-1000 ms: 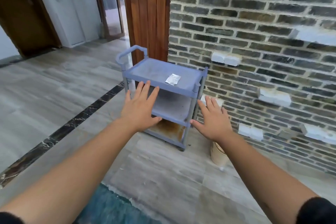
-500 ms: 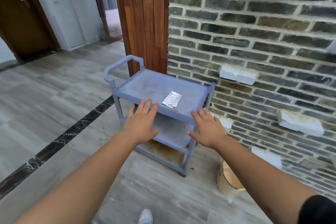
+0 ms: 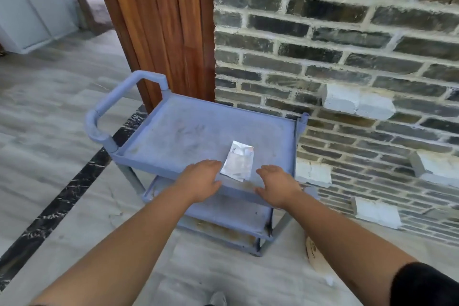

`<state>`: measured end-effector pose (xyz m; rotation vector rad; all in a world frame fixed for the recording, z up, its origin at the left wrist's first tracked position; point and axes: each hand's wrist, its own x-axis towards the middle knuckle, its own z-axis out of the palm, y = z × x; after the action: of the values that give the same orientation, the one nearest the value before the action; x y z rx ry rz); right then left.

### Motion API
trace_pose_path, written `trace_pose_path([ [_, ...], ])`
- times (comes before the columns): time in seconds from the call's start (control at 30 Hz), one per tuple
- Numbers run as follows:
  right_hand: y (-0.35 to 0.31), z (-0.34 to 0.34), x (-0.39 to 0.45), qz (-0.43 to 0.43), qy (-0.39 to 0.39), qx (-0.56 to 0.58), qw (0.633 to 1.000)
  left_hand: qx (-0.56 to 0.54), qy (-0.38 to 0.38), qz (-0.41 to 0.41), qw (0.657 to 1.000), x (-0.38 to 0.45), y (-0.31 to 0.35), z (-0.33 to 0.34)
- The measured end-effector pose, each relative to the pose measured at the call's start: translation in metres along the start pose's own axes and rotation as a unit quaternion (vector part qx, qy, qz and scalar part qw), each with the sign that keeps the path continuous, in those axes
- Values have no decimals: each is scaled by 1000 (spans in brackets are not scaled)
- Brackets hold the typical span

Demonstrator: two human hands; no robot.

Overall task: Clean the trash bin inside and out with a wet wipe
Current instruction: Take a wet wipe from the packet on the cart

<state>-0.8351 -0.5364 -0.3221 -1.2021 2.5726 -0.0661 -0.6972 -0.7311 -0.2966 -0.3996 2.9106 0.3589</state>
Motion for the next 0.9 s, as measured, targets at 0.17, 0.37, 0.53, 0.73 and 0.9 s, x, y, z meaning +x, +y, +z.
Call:
trace_pose_path([
  [0.17, 9, 7, 63, 66, -15, 77, 995, -35, -12, 4, 999, 80, -16, 18],
  [0.37, 16, 28, 125, 107, 2, 145, 984, -16, 17, 1, 1000, 149, -15, 46],
  [0.53, 19, 43, 148, 130, -21, 109, 985, 32, 10, -22, 999, 169, -15, 68],
  [0.73, 19, 47, 149, 135, -1, 115, 984, 1, 32, -34, 999, 170, -21, 72],
  [0.9, 23, 41, 136, 126, 64, 228, 963, -195, 71, -8, 978, 158, -19, 55],
])
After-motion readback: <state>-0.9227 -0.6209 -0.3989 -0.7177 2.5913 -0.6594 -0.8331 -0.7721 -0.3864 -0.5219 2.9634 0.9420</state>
